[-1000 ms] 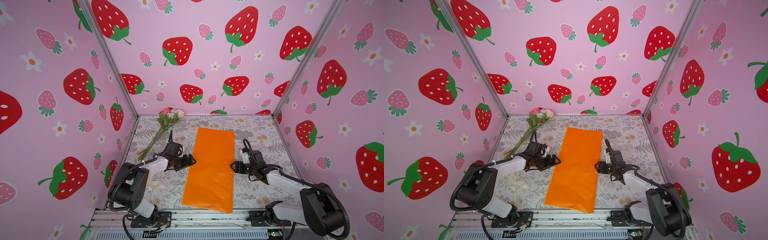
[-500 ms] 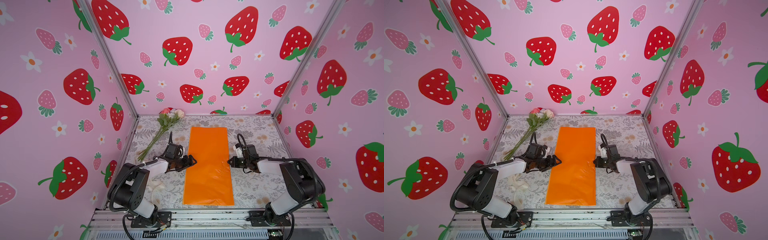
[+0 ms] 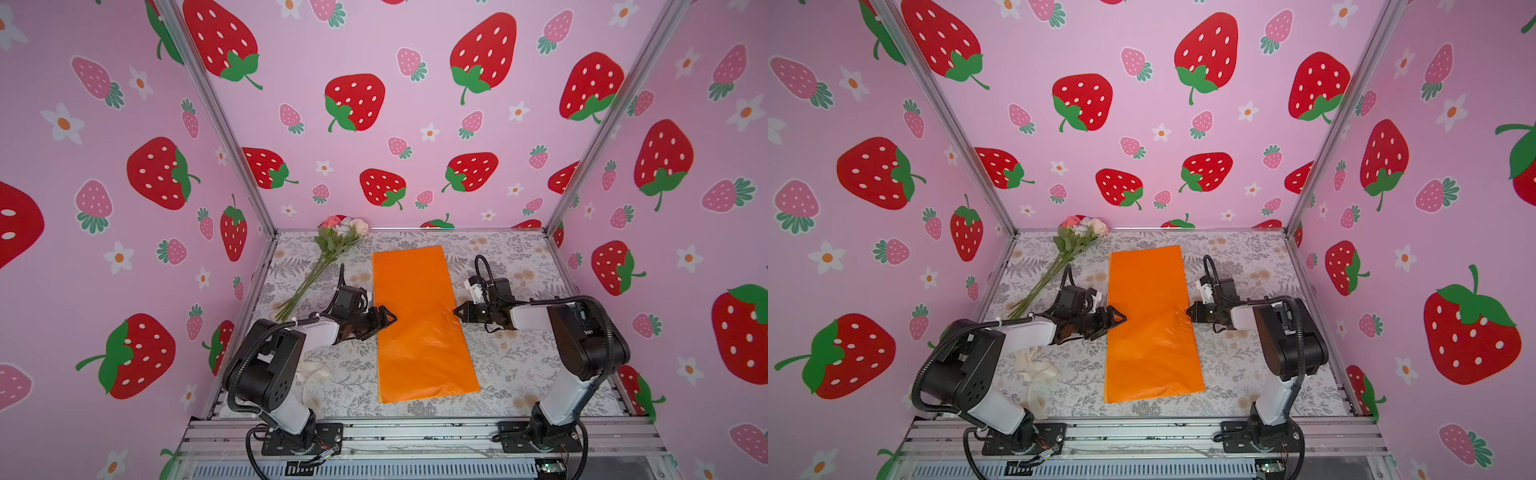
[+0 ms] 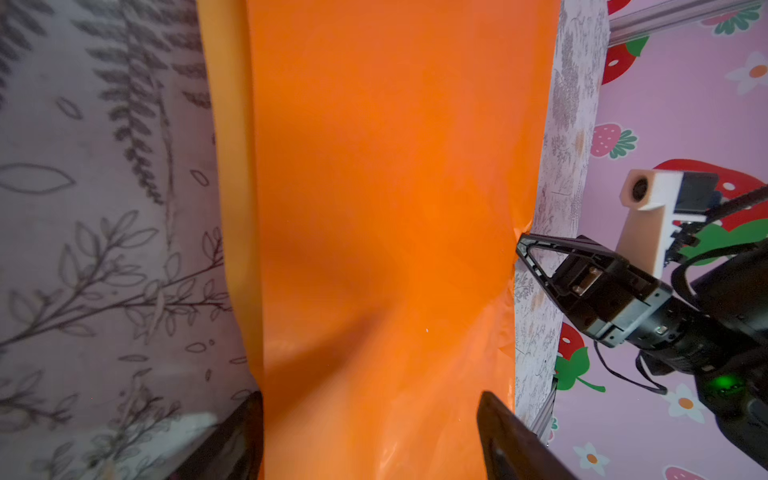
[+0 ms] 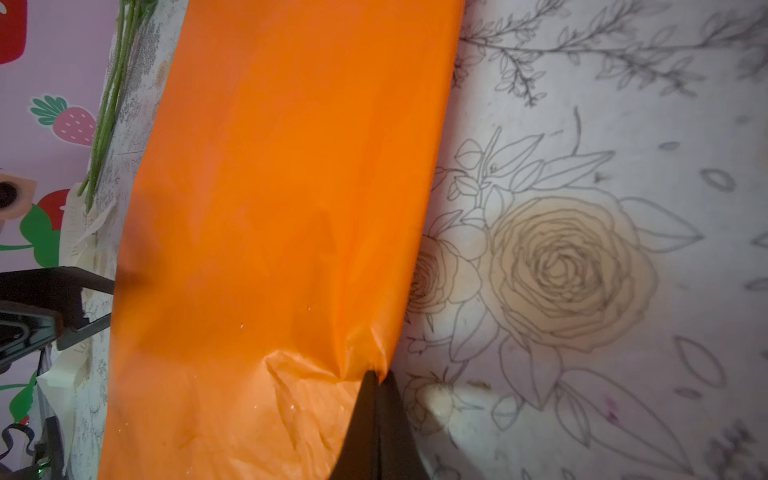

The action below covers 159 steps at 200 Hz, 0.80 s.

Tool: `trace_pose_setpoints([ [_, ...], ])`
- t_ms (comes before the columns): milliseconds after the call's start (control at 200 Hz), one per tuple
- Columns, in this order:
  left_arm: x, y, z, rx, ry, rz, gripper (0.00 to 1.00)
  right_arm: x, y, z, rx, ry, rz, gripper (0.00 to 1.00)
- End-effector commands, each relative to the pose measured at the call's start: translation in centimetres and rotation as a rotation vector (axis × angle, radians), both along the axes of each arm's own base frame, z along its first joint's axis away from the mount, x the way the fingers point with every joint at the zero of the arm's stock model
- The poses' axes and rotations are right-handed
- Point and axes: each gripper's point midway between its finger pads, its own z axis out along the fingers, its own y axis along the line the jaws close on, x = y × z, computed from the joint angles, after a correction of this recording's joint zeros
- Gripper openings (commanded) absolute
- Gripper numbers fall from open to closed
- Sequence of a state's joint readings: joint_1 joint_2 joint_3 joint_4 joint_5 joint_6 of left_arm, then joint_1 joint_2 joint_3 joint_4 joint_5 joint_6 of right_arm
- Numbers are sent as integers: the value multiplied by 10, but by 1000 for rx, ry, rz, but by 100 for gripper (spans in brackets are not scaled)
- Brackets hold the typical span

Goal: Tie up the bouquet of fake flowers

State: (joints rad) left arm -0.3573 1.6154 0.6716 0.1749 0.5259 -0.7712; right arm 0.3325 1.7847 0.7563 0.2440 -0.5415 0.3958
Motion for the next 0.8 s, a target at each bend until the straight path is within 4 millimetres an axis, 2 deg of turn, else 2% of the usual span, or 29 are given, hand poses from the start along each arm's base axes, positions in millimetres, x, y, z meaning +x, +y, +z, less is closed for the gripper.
trace_pose_setpoints([
  [0,-10,1,-17,3,71,12,77,-12,-4,-16,-19,54,7,0],
  [110,-10,-3,-10,-31,63,13,70,-11,-6,-16,-26,56,-5,0],
  [250,-10,-4,5,-50,30,24,67,-12,-8,-20,-41,64,-12,0],
  [405,-13,-3,16,-53,12,23,55,-15,-10,-24,-47,75,-19,1],
  [545,-15,-6,17,-56,13,16,42,-17,-10,-25,-44,82,-23,1],
  [610,-15,-7,17,-58,16,14,40,-18,-10,-25,-40,84,-24,1],
  [685,-15,-9,16,-59,18,11,33,-19,-10,-26,-35,89,-24,1],
  [790,-16,-9,13,-56,32,16,32,-20,-10,-27,-36,91,-24,2],
])
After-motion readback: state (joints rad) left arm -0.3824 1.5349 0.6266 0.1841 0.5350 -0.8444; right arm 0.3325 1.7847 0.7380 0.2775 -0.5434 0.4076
